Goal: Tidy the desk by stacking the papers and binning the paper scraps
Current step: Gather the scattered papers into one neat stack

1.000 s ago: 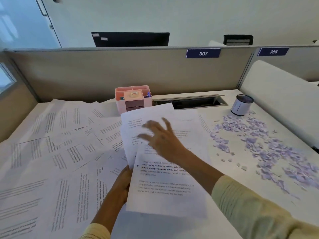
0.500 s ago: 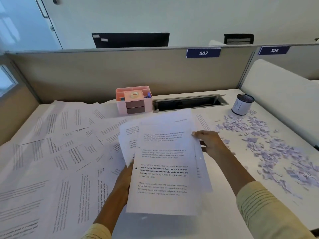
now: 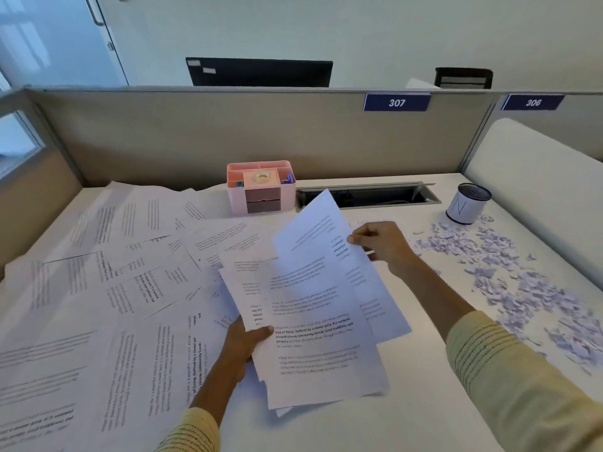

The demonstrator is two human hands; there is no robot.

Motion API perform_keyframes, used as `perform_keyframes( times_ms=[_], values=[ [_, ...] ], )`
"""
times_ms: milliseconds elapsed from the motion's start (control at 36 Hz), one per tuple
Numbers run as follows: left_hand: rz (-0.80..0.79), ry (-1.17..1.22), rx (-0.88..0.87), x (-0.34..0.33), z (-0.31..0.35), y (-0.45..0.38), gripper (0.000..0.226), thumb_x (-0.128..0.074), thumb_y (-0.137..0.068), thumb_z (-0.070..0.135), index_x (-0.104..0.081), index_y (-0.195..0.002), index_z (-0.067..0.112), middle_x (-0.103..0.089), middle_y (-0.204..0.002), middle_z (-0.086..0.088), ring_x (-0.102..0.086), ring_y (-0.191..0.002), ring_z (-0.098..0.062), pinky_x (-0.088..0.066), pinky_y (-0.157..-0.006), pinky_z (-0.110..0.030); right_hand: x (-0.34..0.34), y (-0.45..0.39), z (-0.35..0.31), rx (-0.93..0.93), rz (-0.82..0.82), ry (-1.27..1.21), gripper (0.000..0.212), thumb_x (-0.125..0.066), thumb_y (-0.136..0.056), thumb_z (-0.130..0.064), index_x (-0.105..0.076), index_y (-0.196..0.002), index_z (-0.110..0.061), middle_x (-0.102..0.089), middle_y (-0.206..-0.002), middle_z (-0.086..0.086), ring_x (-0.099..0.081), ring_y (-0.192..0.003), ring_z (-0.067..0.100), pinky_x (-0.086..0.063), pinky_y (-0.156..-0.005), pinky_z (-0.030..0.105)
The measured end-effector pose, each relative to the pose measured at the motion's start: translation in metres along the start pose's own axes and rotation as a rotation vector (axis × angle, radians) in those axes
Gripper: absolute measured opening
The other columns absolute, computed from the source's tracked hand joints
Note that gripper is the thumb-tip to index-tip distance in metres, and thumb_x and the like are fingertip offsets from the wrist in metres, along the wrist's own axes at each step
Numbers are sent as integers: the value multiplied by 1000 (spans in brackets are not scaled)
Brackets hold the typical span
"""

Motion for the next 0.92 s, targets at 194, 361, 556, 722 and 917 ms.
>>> perform_keyframes(
  times_ms=[194,361,556,722,917],
  values=[
    [139,-58,-109,23,27,1,38,-49,-93,1,-52,-128,16,-66,-110,-15,-67,-89,-33,-56,-78,-42,26,-7,-97,428,75,579,24,-63,-77,6,-71,-84,-16,-72,-83,7,-66,-84,21,-52,-83,38],
    [175,52,-109,35,50,4,35,-46,-95,6,-53,-127,19,-68,-102,-12,-66,-88,-35,-56,-72,-44,-4,32,-178,801,137,1083,26,-56,-89,-4,-72,-96,-23,-66,-91,-6,-50,-102,21,-32,-89,40],
    [107,270,-30,6,57,13,28,-48,-94,6,-59,-117,18,-69,-94,-10,-63,-84,-31,-52,-74,-40,-103,92,-162,1256,73,1404,29,-59,-64,1,-66,-73,-26,-64,-75,-10,-57,-97,26,-39,-89,56],
    [42,341,-86,-27,66,25,20,-51,-92,5,-63,-98,19,-71,-71,-4,-67,-63,-18,-54,-55,-28,-172,131,-93,1441,-150,1407,21,-83,-68,-18,-72,-85,-23,-71,-93,-3,-57,-109,25,-35,-100,57],
    [18,378,-32,-33,62,29,18,-50,-96,16,-67,-103,18,-73,-83,-9,-66,-78,-29,-54,-65,-39,-77,81,-82,929,452,958,74,-79,-69,-31,-43,-134,-29,-46,-141,6,-35,-134,26,-28,-106,56]
  ],
)
Point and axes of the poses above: each hand's wrist, its own y-axis away from the middle knuckle, its own x-axis out of the back of the hand, z = x × y, the point moved 9 cm from there along -y, towards the middle knuckle
